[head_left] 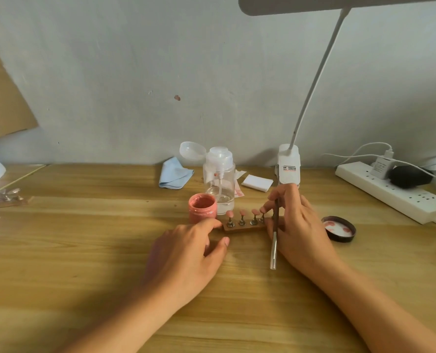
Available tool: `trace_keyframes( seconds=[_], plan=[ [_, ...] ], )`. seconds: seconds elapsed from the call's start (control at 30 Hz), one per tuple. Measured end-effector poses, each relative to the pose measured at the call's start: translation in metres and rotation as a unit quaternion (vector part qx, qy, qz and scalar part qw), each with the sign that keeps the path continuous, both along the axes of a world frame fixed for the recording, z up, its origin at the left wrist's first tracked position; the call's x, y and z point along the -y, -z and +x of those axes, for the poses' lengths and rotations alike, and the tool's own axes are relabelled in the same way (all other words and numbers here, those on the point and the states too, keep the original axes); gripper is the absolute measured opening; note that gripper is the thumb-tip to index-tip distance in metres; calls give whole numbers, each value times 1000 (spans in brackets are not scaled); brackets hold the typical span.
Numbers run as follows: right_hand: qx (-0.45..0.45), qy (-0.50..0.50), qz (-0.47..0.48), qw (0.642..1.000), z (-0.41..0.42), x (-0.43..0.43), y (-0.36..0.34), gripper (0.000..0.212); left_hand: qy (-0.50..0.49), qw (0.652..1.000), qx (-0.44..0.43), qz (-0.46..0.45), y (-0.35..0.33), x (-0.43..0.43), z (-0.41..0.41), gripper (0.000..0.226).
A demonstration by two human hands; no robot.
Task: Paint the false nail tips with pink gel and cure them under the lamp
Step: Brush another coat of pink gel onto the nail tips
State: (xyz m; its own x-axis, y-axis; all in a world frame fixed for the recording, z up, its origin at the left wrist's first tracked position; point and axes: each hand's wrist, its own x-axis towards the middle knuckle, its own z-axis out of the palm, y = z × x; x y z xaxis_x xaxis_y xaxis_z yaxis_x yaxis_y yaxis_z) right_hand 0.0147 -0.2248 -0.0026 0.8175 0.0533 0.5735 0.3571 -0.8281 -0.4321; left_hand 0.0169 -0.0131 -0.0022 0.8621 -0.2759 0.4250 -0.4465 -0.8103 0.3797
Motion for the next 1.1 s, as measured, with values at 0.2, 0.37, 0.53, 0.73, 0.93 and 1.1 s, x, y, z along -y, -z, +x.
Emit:
trace_keyframes(
  seconds=[0.2,0.37,0.53,0.73,0.93,1.1],
  plan=[
    [-7,22,26,999,1,1,1,44,10,1000,1,-1,-2,-1,-2,32],
    [-3,45,47,998,-1,0,0,43,34,999,-1,3,-4,-1,-6,27],
    [-1,73,81,994,-2,1,-2,44,41,999,6,11,-5,-2,-6,37],
    [46,55,124,990,-11,-5,-9,59,66,998,5,14,-6,-3,-5,46],
    [92,-79,92,988,-29,-34,-15,68,123,990,25,-66,-7,-2,-8,40],
    [98,-104,95,985,-34,-52,-9,64,146,981,18,-130,-3,-4,-3,31]
  ],
)
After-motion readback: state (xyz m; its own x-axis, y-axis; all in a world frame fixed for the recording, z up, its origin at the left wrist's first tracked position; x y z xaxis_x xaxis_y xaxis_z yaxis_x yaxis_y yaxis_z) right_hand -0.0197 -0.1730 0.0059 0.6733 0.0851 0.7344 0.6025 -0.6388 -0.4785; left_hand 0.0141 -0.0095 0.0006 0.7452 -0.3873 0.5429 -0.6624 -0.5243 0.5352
